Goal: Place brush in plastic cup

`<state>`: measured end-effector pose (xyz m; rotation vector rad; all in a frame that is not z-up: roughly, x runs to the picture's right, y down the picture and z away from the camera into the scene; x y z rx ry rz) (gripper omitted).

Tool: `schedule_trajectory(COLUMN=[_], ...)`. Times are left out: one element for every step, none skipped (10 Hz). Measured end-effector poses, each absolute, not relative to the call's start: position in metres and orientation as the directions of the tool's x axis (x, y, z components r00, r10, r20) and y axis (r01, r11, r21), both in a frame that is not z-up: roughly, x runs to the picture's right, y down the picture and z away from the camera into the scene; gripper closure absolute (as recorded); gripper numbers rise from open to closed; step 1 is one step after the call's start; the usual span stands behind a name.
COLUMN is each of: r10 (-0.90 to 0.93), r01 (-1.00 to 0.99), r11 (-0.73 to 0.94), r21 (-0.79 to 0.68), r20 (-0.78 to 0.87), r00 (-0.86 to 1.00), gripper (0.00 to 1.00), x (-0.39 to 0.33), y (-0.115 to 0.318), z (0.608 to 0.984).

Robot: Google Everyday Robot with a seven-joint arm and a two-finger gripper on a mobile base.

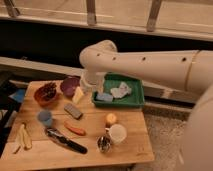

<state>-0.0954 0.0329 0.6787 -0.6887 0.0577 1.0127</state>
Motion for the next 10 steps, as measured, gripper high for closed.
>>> schedule_trajectory(r10=[0.749,0.735,0.722,0.706,0.702,0.703,0.703,0.702,0.699,0.686], r01=[-0.777,-0.754,-0.722,-0.682,-0.674,-0.674,-0.675,-0.677,-0.678,-0.676], r11=[0.350,0.363,0.370,0.383,0.385,0.385,0.384,0.386,0.387,0.391], r21=[-0.523,-0.547,-0.585,-0.623,-0.631,-0.630,-0.630,-0.627,-0.625,-0.625], r20=[-0.342,-0.330,-0.308,-0.279,-0.273,-0.274,-0.274,-0.276,-0.281,-0.292], r00=[0.567,0.593,0.619,0.651,0.658,0.657,0.656,0.656,0.658,0.667], gripper=[0.20,0.20,0.20,0.20,0.20,0.20,0.20,0.20,0.20,0.20], x=[-0.111,-0.127,-0.143,-0.156,-0.159,-0.158,-0.158,-0.156,-0.156,-0.164], y=[0.036,0.043,0.052,0.064,0.066,0.066,0.066,0.066,0.066,0.073], z=[0.681,0.682,0.678,0.671,0.669,0.669,0.670,0.670,0.670,0.673])
